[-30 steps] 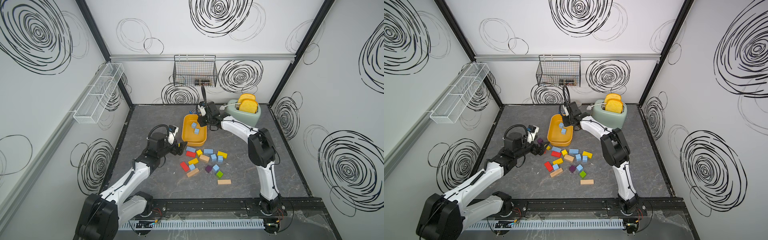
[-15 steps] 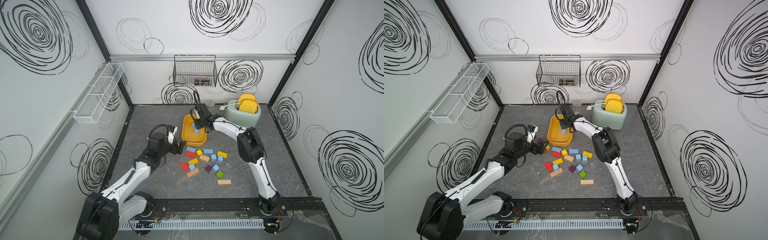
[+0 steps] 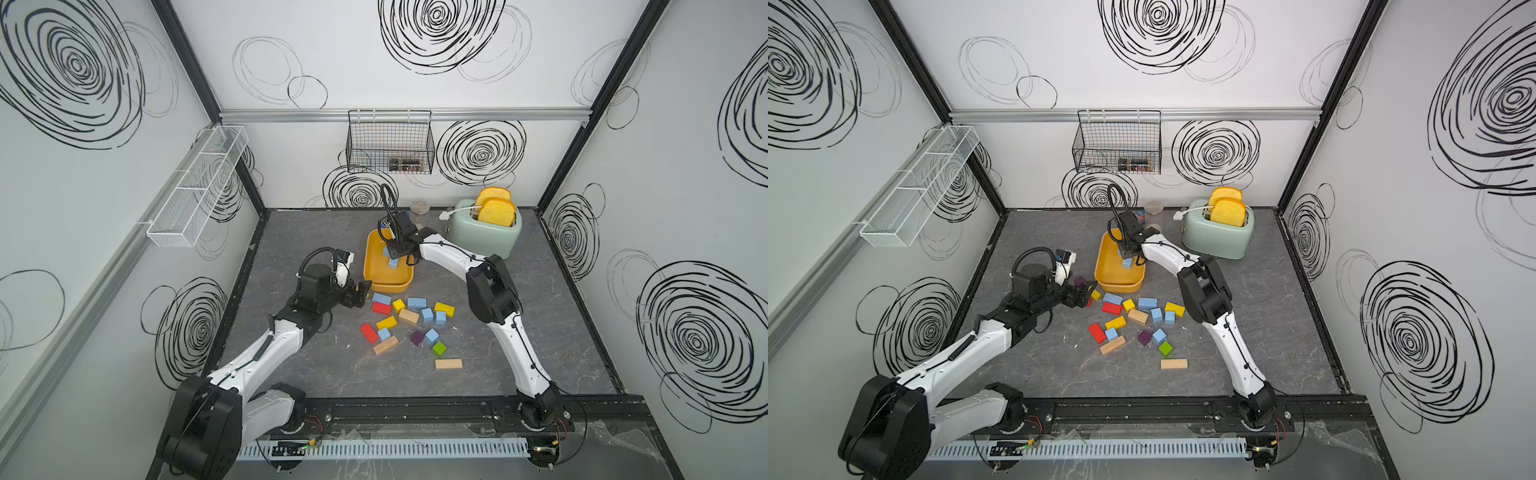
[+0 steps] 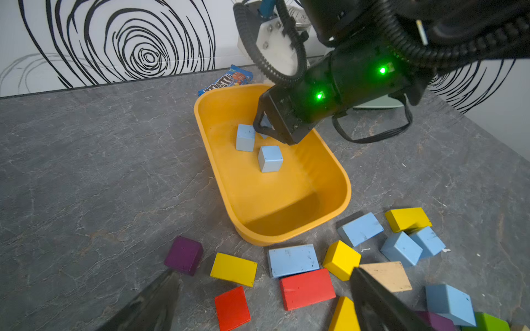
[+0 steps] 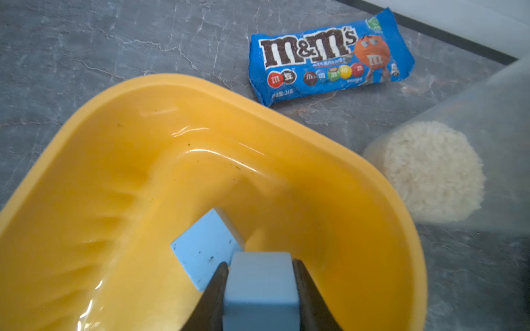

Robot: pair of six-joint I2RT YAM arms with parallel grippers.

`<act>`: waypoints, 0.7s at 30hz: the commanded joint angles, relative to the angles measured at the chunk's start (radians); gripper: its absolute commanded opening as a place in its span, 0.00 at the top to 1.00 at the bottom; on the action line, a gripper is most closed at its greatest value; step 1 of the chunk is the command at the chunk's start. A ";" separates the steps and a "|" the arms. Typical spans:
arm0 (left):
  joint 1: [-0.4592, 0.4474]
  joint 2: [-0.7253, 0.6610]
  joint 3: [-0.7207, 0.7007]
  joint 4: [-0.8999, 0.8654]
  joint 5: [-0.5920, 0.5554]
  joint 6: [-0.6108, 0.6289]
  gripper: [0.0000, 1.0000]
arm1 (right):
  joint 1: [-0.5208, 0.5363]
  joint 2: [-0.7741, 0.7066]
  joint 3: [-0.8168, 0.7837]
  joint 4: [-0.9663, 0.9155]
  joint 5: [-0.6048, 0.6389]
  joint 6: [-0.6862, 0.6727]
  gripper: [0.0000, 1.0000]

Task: Pick out the blue building blocks
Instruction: Place the building block in the storage box.

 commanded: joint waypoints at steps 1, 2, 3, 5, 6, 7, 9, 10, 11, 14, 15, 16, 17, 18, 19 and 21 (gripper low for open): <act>0.010 0.001 -0.002 0.055 0.007 -0.016 0.04 | 0.006 0.024 0.045 -0.049 0.017 0.004 0.75; 0.010 0.000 -0.003 0.053 0.005 -0.016 0.04 | 0.007 0.024 0.047 -0.049 0.014 0.005 0.74; 0.010 0.002 -0.002 0.051 0.005 -0.016 0.04 | 0.007 0.022 0.048 -0.050 0.007 0.008 0.73; 0.010 0.004 0.000 0.049 0.006 -0.016 0.04 | 0.008 0.022 0.049 -0.050 -0.003 0.009 0.71; 0.010 0.004 0.001 0.045 0.005 -0.015 0.04 | 0.008 0.019 0.049 -0.051 -0.007 0.012 0.70; 0.011 0.002 0.001 0.042 0.003 -0.014 0.04 | 0.008 0.017 0.050 -0.054 -0.010 0.012 0.69; 0.011 -0.002 0.001 0.036 0.001 -0.014 0.04 | 0.010 0.013 0.050 -0.058 -0.015 0.013 0.69; 0.010 -0.003 0.001 0.035 -0.001 -0.014 0.04 | 0.009 0.010 0.049 -0.059 -0.015 0.012 0.67; 0.010 -0.007 0.001 0.033 -0.001 -0.014 0.04 | 0.011 0.006 0.050 -0.059 -0.015 0.012 0.65; 0.010 -0.015 -0.002 0.032 -0.005 -0.017 0.04 | 0.012 -0.003 0.049 -0.058 -0.012 0.013 0.63; 0.010 -0.019 -0.002 0.032 -0.006 -0.018 0.04 | 0.013 -0.005 0.048 -0.057 -0.012 0.014 0.60; 0.010 -0.022 -0.003 0.032 -0.006 -0.020 0.04 | 0.013 -0.007 0.047 -0.056 -0.010 0.017 0.58; 0.010 -0.025 -0.005 0.032 -0.004 -0.021 0.04 | 0.014 -0.010 0.049 -0.055 -0.009 0.017 0.57; 0.010 -0.028 -0.005 0.032 -0.002 -0.019 0.04 | 0.015 -0.014 0.048 -0.055 -0.007 0.018 0.54; 0.011 -0.029 -0.006 0.032 0.000 -0.020 0.04 | 0.015 -0.017 0.048 -0.055 -0.006 0.019 0.54; 0.010 -0.033 -0.003 0.028 -0.001 -0.016 0.04 | 0.017 -0.026 0.047 -0.053 -0.009 0.020 0.51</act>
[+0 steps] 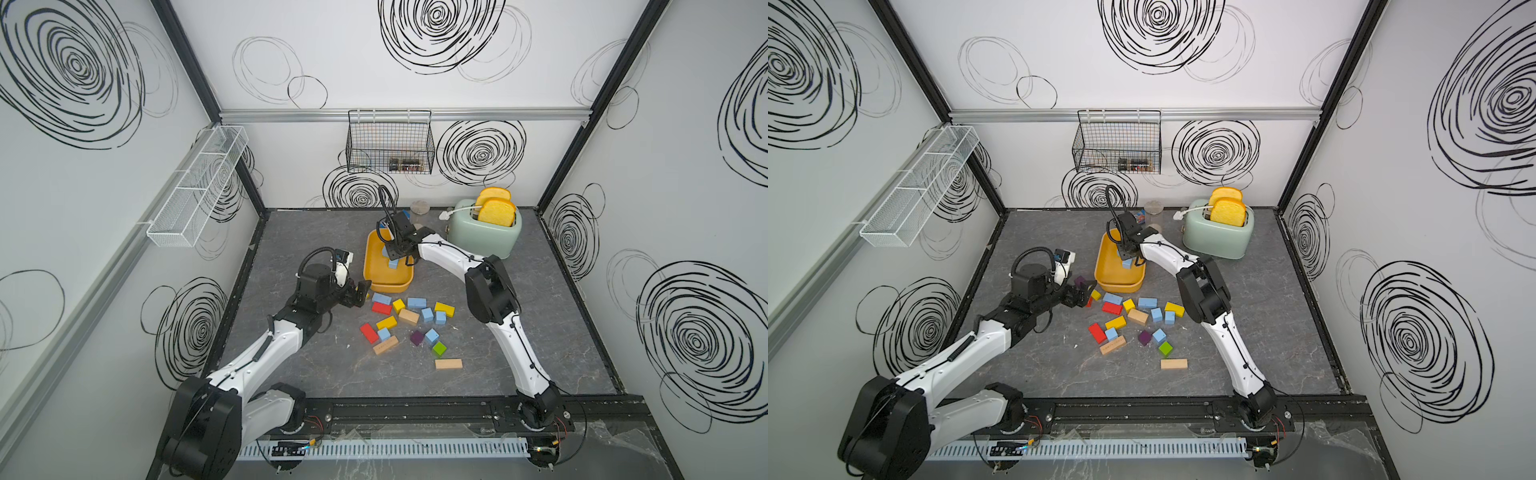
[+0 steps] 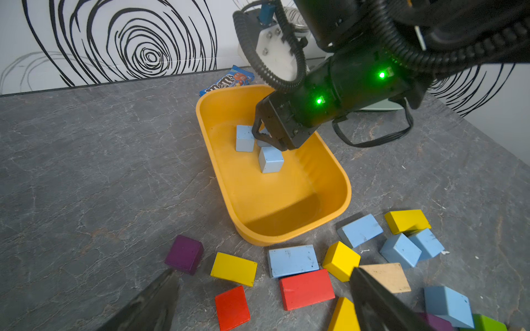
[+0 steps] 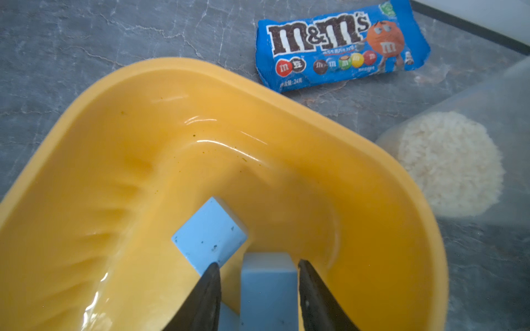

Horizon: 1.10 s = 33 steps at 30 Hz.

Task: Pick out the blue building blocks
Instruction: Place the building block in the storage box.

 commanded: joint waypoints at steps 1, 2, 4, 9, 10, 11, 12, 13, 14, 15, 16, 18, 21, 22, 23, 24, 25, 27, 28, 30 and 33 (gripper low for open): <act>0.009 -0.024 -0.004 0.027 -0.001 -0.008 0.04 | 0.012 -0.039 0.028 -0.020 0.001 0.008 0.49; 0.009 -0.025 -0.002 0.027 -0.001 -0.007 0.04 | 0.014 -0.044 0.028 -0.021 0.001 0.008 0.46; 0.009 -0.029 -0.002 0.024 -0.005 -0.007 0.04 | 0.015 -0.057 0.028 -0.028 -0.002 0.013 0.39; -0.007 -0.048 0.014 -0.032 -0.024 0.041 0.04 | 0.013 -0.116 0.003 -0.022 -0.032 0.069 0.25; -0.011 -0.056 0.016 -0.042 -0.031 0.051 0.04 | 0.013 -0.131 -0.011 -0.012 -0.036 0.069 0.24; -0.015 -0.066 0.018 -0.049 -0.038 0.059 0.04 | 0.013 -0.151 -0.027 0.000 -0.042 0.069 0.22; -0.017 -0.075 0.020 -0.053 -0.044 0.063 0.04 | 0.013 -0.171 -0.047 0.013 -0.043 0.069 0.21; -0.016 -0.081 0.023 -0.054 -0.046 0.063 0.04 | 0.012 -0.191 -0.064 0.024 -0.046 0.068 0.19; -0.016 -0.090 0.027 -0.055 -0.044 0.065 0.04 | 0.013 -0.215 -0.087 0.039 -0.052 0.069 0.16; -0.016 -0.097 0.033 -0.059 -0.043 0.063 0.04 | 0.013 -0.243 -0.114 0.057 -0.059 0.070 0.13; -0.017 -0.102 0.038 -0.063 -0.044 0.063 0.04 | 0.011 -0.268 -0.144 0.078 -0.066 0.070 0.11; -0.019 -0.119 0.049 -0.079 -0.056 0.061 0.04 | 0.010 -0.333 -0.220 0.136 -0.081 0.069 0.01; -0.019 -0.146 0.060 -0.099 -0.061 0.075 0.04 | 0.005 -0.434 -0.339 0.235 -0.102 0.067 0.02; -0.021 -0.154 0.062 -0.105 -0.059 0.083 0.04 | 0.001 -0.459 -0.374 0.258 -0.111 0.066 0.02; -0.021 -0.162 0.066 -0.113 -0.058 0.090 0.04 | -0.003 -0.495 -0.407 0.278 -0.129 0.065 0.02; -0.023 -0.172 0.069 -0.119 -0.059 0.094 0.04 | -0.013 -0.523 -0.434 0.297 -0.151 0.067 0.02; -0.024 -0.182 0.070 -0.123 -0.061 0.099 0.04 | -0.022 -0.550 -0.463 0.311 -0.173 0.072 0.02; -0.029 -0.208 0.067 -0.119 -0.059 0.108 0.04 | -0.049 -0.619 -0.539 0.352 -0.227 0.093 0.02; -0.034 -0.220 0.064 -0.120 -0.058 0.113 0.04 | -0.061 -0.648 -0.575 0.373 -0.251 0.097 0.02; -0.047 -0.243 0.060 -0.120 -0.052 0.126 0.04 | -0.088 -0.713 -0.658 0.421 -0.300 0.109 0.02; -0.071 -0.262 0.065 -0.151 -0.034 0.163 0.04 | -0.118 -0.790 -0.738 0.423 -0.330 0.136 0.02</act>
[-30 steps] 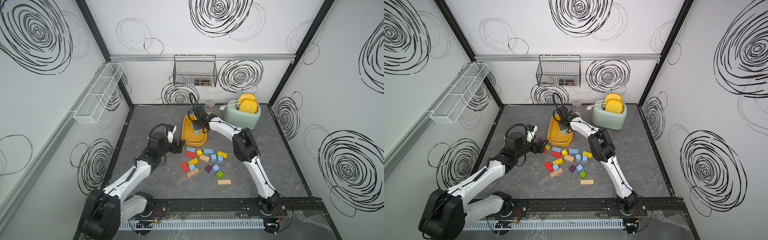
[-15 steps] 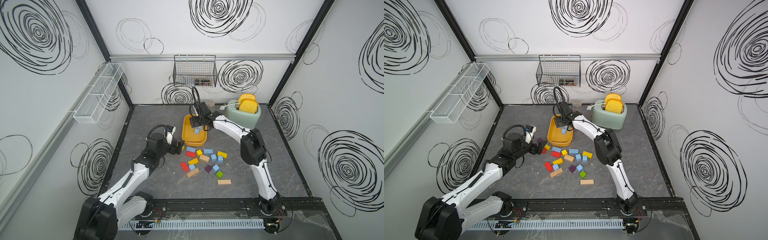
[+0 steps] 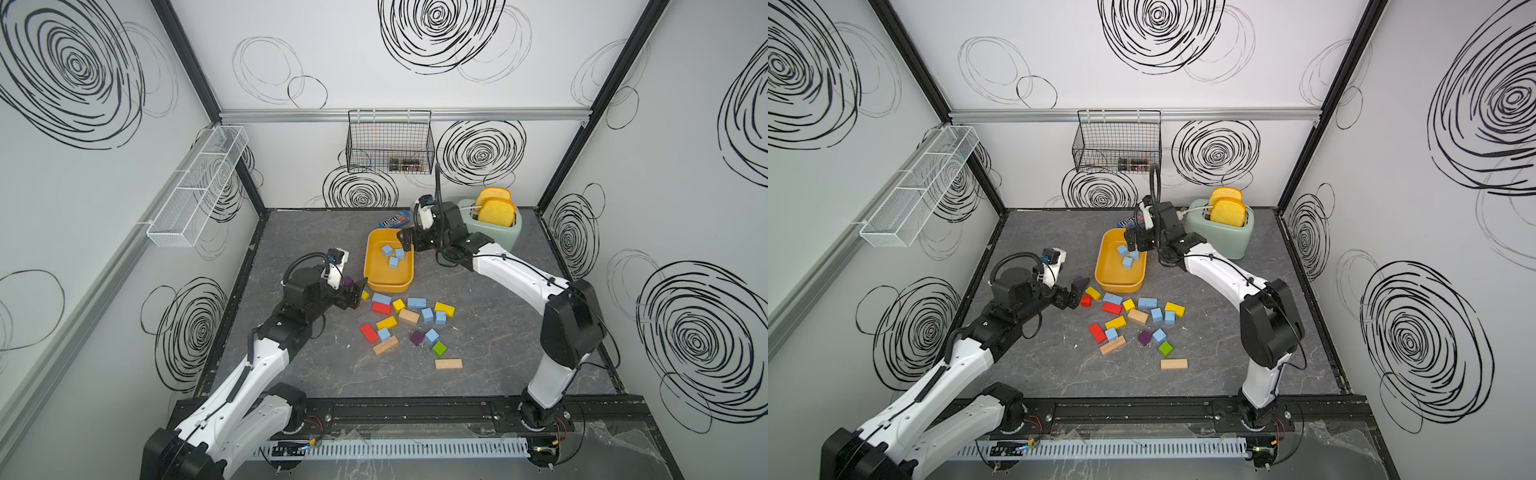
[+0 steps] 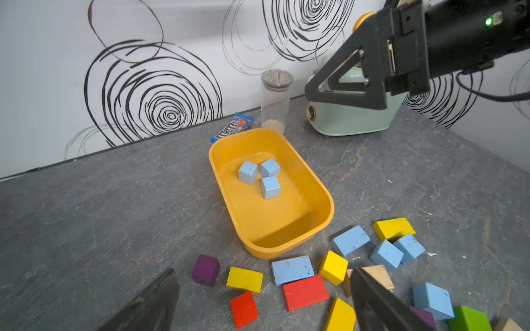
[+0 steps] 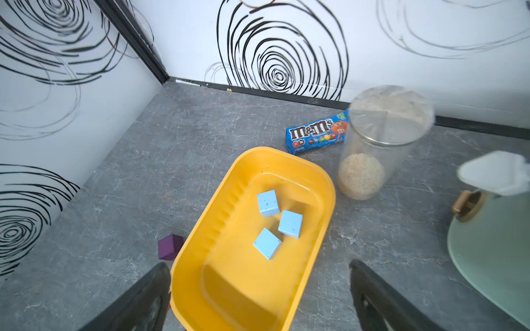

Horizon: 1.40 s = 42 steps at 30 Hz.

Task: Pick out the blue building blocks
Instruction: Place the building block in the storage box, then pick up the building block from the center of the board.

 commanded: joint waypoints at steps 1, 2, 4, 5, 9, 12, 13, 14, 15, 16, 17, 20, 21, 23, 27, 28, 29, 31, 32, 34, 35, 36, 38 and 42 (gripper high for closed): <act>-0.033 -0.026 0.029 -0.020 0.016 0.070 0.04 | -0.032 -0.089 -0.059 0.049 -0.076 0.037 0.02; -0.048 -0.034 0.027 -0.032 0.008 0.086 0.04 | -0.038 -0.110 -0.074 0.033 -0.075 0.036 0.02; -0.080 -0.045 0.020 -0.046 -0.009 0.110 0.04 | -0.045 -0.153 -0.109 0.012 -0.066 0.036 0.02; -0.096 -0.050 0.016 -0.048 -0.011 0.118 0.04 | -0.046 -0.175 -0.128 0.004 -0.055 0.035 0.02; -0.160 -0.051 0.002 -0.045 -0.009 0.134 0.04 | -0.050 -0.257 -0.207 -0.031 -0.007 0.042 0.02; -0.212 -0.042 -0.004 -0.038 -0.020 0.148 0.04 | -0.052 -0.303 -0.259 -0.059 0.021 0.053 0.02; -0.232 -0.038 -0.006 -0.035 -0.024 0.154 0.04 | -0.052 -0.314 -0.274 -0.073 0.029 0.060 0.01; -0.248 -0.031 -0.008 -0.034 -0.026 0.156 0.04 | -0.051 -0.325 -0.287 -0.088 0.033 0.066 0.01; -0.261 -0.026 -0.008 -0.033 -0.026 0.160 0.04 | -0.052 -0.333 -0.299 -0.097 0.032 0.071 0.00; -0.274 -0.018 -0.008 -0.033 -0.024 0.162 0.04 | -0.051 -0.343 -0.316 -0.107 0.030 0.076 0.00; -0.288 -0.011 -0.008 -0.032 -0.025 0.164 0.04 | -0.052 -0.353 -0.335 -0.114 0.030 0.083 0.01; -0.319 0.005 -0.012 -0.028 -0.023 0.170 0.04 | -0.051 -0.385 -0.393 -0.121 0.026 0.101 0.04; -0.327 0.008 -0.014 -0.025 -0.022 0.170 0.04 | -0.051 -0.392 -0.412 -0.123 0.024 0.106 0.05; -0.343 0.016 -0.021 -0.015 -0.023 0.167 0.04 | -0.052 -0.404 -0.448 -0.125 0.019 0.113 0.07; -0.369 0.029 -0.029 -0.002 -0.028 0.157 0.04 | -0.052 -0.401 -0.488 -0.149 0.019 0.127 0.14; -0.375 0.030 -0.032 0.001 -0.030 0.157 0.04 | -0.050 -0.397 -0.491 -0.163 0.018 0.134 0.15; -0.379 0.032 -0.035 0.006 -0.030 0.157 0.04 | -0.050 -0.391 -0.494 -0.177 0.017 0.139 0.17; -0.385 0.035 -0.045 0.015 -0.031 0.155 0.04 | -0.049 -0.381 -0.504 -0.197 0.011 0.151 0.20; -0.386 0.038 -0.049 0.019 -0.030 0.154 0.04 | -0.050 -0.374 -0.509 -0.205 0.007 0.158 0.21; -0.388 0.046 -0.053 0.023 -0.028 0.152 0.04 | -0.048 -0.359 -0.521 -0.213 -0.002 0.172 0.25; -0.389 0.052 -0.054 0.024 -0.027 0.151 0.04 | -0.049 -0.349 -0.526 -0.214 -0.006 0.181 0.27; -0.390 0.056 -0.052 0.028 -0.027 0.151 0.04 | -0.048 -0.339 -0.530 -0.218 -0.011 0.190 0.28; -0.392 0.062 -0.048 0.023 -0.012 0.148 0.04 | -0.046 -0.317 -0.537 -0.218 -0.025 0.199 0.30; -0.394 0.066 -0.052 0.048 0.024 0.137 0.04 | -0.037 -0.284 -0.555 -0.207 -0.035 0.214 0.34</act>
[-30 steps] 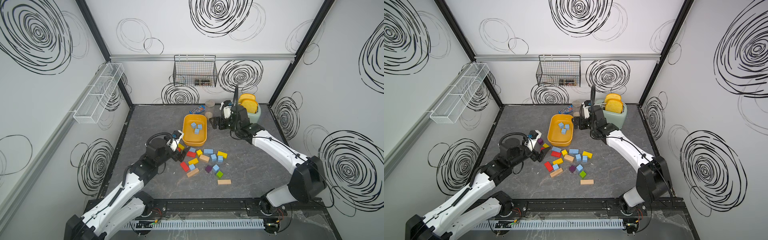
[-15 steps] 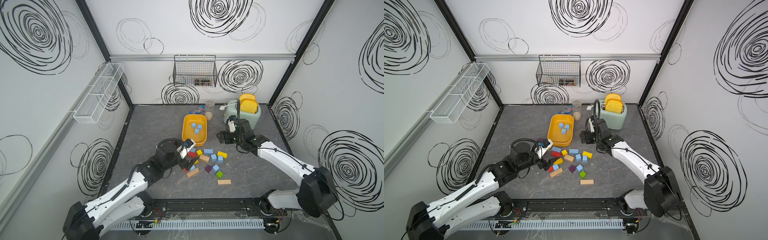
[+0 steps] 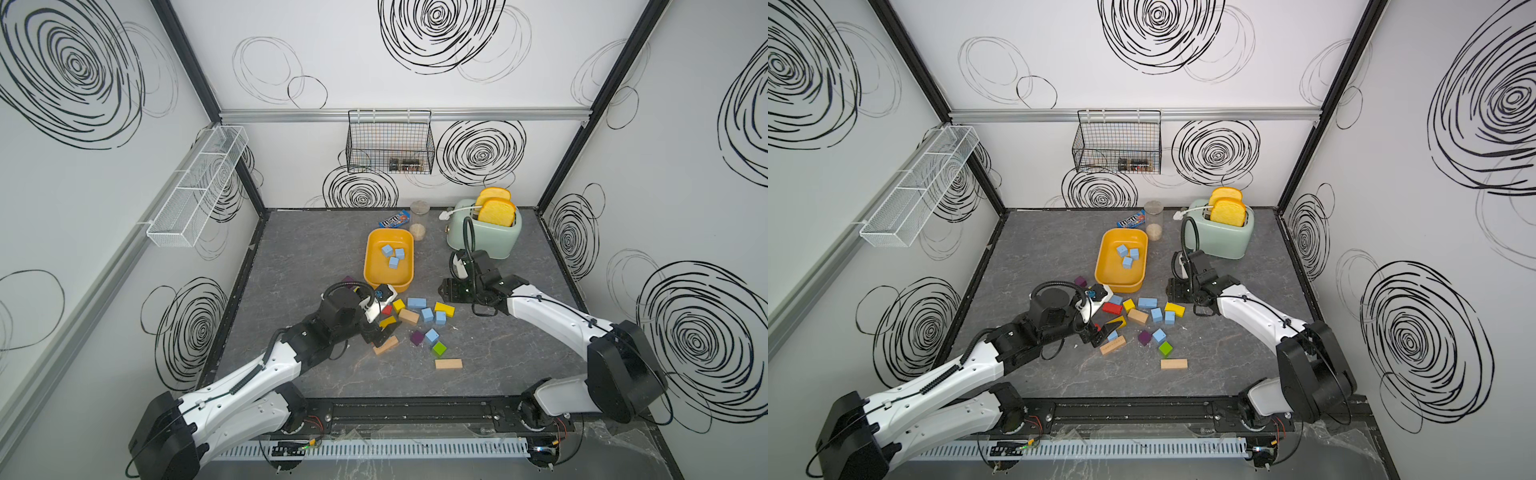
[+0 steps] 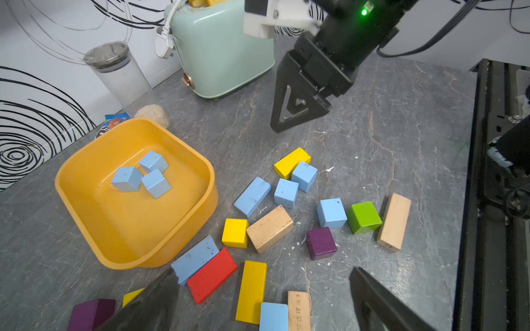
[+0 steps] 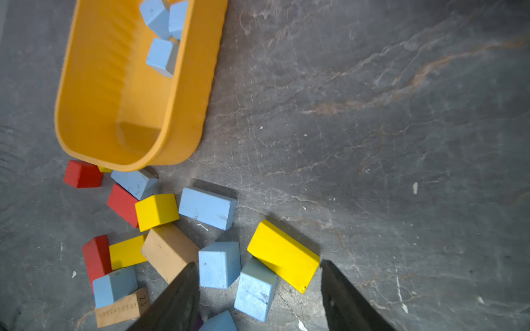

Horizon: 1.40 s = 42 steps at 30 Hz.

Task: Pick out the blue building blocks
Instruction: Pick up the building block from the center of the board.

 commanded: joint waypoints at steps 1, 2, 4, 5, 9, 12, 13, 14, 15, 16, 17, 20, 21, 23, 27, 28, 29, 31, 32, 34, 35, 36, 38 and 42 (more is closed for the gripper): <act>-0.008 0.007 -0.008 0.075 0.032 -0.010 0.04 | 0.012 0.027 -0.018 -0.024 -0.017 0.036 0.35; -0.009 0.014 -0.008 0.076 0.032 -0.012 0.04 | 0.016 0.033 -0.023 -0.020 -0.022 0.042 0.36; -0.009 0.028 -0.009 0.076 0.032 -0.011 0.04 | 0.023 0.037 -0.031 -0.012 -0.025 0.052 0.38; -0.009 0.036 -0.010 0.076 0.032 -0.011 0.04 | 0.029 0.039 -0.037 -0.007 -0.027 0.057 0.39; -0.008 0.056 -0.014 0.081 0.040 -0.013 0.04 | 0.043 0.046 -0.063 0.012 -0.028 0.077 0.40; -0.009 0.062 -0.019 0.085 0.038 -0.012 0.04 | 0.046 0.059 -0.072 0.017 -0.036 0.082 0.42; -0.009 0.064 -0.020 0.086 0.038 -0.011 0.04 | 0.049 0.061 -0.072 0.018 -0.037 0.082 0.42; -0.007 0.067 -0.021 0.087 0.038 -0.009 0.04 | 0.052 0.065 -0.076 0.021 -0.037 0.082 0.42; -0.008 0.069 -0.021 0.088 0.037 -0.008 0.04 | 0.053 0.065 -0.077 0.024 -0.037 0.082 0.42; -0.008 0.071 -0.019 0.088 0.034 -0.008 0.04 | 0.056 0.065 -0.081 0.029 -0.037 0.082 0.42; -0.006 0.074 -0.017 0.086 0.032 -0.009 0.04 | 0.057 0.069 -0.083 0.030 -0.037 0.084 0.42; -0.006 0.080 -0.016 0.082 0.031 -0.008 0.04 | 0.061 0.084 -0.083 0.032 -0.040 0.087 0.42; -0.005 0.080 -0.016 0.082 0.031 -0.009 0.04 | 0.062 0.088 -0.083 0.032 -0.038 0.088 0.42; -0.006 0.083 -0.016 0.083 0.033 -0.008 0.04 | 0.066 0.096 -0.083 0.037 -0.037 0.090 0.43; -0.006 0.083 -0.016 0.081 0.030 -0.006 0.04 | 0.075 0.109 -0.084 0.048 -0.042 0.096 0.42; -0.006 0.083 -0.016 0.081 0.028 -0.006 0.04 | 0.079 0.114 -0.083 0.050 -0.042 0.099 0.43; -0.006 0.084 -0.016 0.079 0.027 -0.005 0.04 | 0.081 0.119 -0.082 0.051 -0.045 0.101 0.43; -0.005 0.085 -0.014 0.078 0.026 -0.005 0.04 | 0.085 0.132 -0.077 0.052 -0.046 0.102 0.43; -0.005 0.085 -0.013 0.077 0.027 -0.003 0.04 | 0.085 0.137 -0.075 0.049 -0.045 0.103 0.44; -0.005 0.087 -0.012 0.077 0.026 -0.001 0.04 | 0.088 0.147 -0.071 0.046 -0.042 0.105 0.46; -0.004 0.087 -0.013 0.078 0.024 -0.002 0.04 | 0.090 0.151 -0.071 0.043 -0.038 0.105 0.46; -0.004 0.087 -0.012 0.078 0.026 -0.001 0.04 | 0.092 0.153 -0.070 0.041 -0.035 0.104 0.46; -0.003 0.087 -0.011 0.076 0.025 0.000 0.04 | 0.097 0.158 -0.066 0.030 -0.013 0.101 0.46; -0.001 0.089 -0.011 0.076 0.023 0.000 0.04 | 0.104 0.164 -0.059 0.007 0.018 0.095 0.47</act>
